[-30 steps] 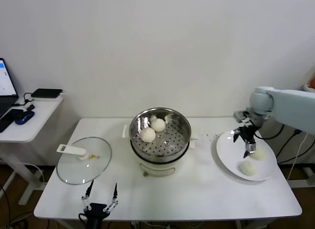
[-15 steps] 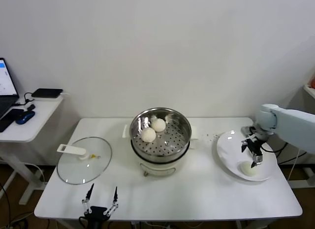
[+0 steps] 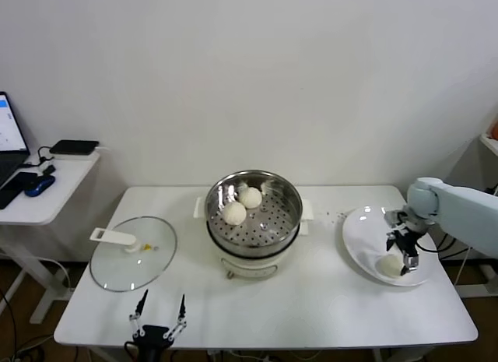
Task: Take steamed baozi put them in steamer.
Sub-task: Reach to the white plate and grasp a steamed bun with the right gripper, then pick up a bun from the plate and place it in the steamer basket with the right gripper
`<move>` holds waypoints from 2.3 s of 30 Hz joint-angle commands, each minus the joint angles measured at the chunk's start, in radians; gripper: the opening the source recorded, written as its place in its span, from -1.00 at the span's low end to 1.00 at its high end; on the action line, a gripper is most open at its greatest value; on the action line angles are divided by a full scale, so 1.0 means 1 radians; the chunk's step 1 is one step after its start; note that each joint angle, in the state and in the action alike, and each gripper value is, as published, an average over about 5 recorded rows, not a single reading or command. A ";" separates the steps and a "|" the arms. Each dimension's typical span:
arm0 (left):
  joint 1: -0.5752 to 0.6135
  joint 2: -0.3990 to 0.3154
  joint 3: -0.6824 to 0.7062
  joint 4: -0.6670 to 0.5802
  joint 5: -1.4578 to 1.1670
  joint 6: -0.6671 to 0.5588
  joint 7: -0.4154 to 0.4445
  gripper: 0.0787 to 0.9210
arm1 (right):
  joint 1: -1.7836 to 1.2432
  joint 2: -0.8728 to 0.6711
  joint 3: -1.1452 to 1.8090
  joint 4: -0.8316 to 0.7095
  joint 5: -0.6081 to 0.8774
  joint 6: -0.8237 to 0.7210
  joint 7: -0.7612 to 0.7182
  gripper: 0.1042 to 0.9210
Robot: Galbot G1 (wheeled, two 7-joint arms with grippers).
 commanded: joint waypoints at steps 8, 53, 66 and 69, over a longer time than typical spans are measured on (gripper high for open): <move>0.006 0.002 -0.002 -0.006 -0.001 -0.001 0.000 0.77 | -0.002 0.007 0.010 0.002 0.003 0.001 -0.007 0.36; 0.014 0.009 0.010 -0.031 0.002 -0.002 0.000 0.77 | 0.376 0.488 -0.006 0.519 -0.260 0.296 0.079 0.26; 0.002 0.003 0.005 -0.013 0.003 -0.002 -0.001 0.77 | 0.196 0.569 0.028 0.324 -0.362 0.348 0.105 0.26; 0.001 0.002 0.004 -0.011 0.002 -0.002 -0.001 0.77 | 0.183 0.579 0.032 0.303 -0.359 0.354 0.107 0.26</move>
